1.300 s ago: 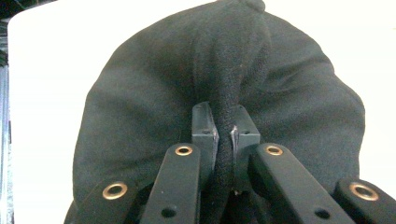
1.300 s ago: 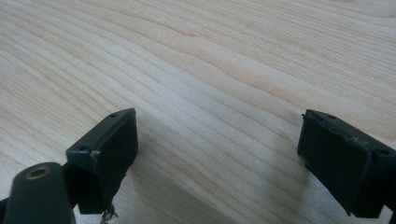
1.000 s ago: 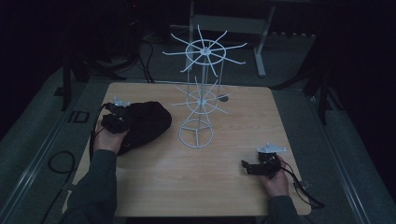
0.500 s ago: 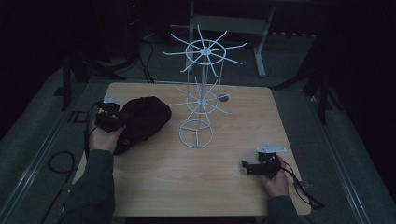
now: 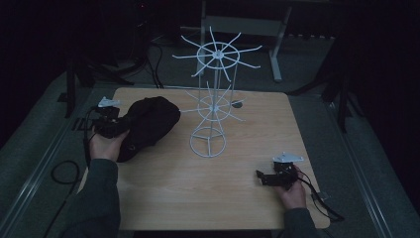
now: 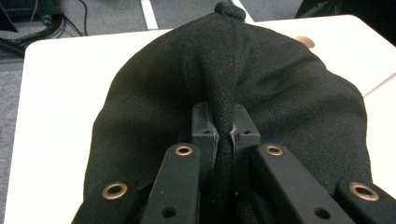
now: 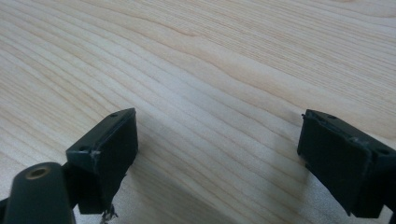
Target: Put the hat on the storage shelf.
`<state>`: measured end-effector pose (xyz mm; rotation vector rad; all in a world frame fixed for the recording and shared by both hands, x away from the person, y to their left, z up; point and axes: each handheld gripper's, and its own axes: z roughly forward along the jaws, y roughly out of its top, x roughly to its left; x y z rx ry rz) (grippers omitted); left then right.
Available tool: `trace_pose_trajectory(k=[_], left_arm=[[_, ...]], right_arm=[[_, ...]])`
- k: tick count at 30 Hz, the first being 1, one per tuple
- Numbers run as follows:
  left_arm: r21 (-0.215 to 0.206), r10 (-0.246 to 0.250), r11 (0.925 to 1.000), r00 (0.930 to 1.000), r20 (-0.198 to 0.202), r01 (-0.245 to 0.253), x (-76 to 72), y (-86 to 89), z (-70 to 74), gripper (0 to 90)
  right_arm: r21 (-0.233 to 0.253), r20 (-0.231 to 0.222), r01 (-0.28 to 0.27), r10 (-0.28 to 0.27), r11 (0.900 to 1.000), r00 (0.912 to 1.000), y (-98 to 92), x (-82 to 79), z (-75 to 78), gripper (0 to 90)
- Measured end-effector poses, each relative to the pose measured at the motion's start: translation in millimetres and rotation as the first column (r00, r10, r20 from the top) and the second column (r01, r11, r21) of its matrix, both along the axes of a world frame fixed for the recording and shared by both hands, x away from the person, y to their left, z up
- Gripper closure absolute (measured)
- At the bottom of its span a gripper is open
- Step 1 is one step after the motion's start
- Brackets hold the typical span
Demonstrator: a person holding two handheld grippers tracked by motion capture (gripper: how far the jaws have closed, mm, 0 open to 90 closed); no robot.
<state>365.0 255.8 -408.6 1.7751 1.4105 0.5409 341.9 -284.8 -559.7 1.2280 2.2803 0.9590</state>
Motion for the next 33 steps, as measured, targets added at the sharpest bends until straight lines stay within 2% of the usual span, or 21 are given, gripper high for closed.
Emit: trace_pose_trajectory(k=[23,33], left_arm=[[-0.066,0.031,0.9974,0.9975,0.063,-0.027,-12.0,7.4,21.0,84.7],[-0.080,0.032,0.9965,0.9956,0.088,-0.025,-17.3,7.3,26.2,84.7]], right_arm=[[0.000,0.000,0.000,0.000,1.000,1.0000,0.0,0.0,0.0,11.9],[0.000,0.003,-0.001,0.001,1.000,1.0000,-0.1,0.1,-0.1,11.9]])
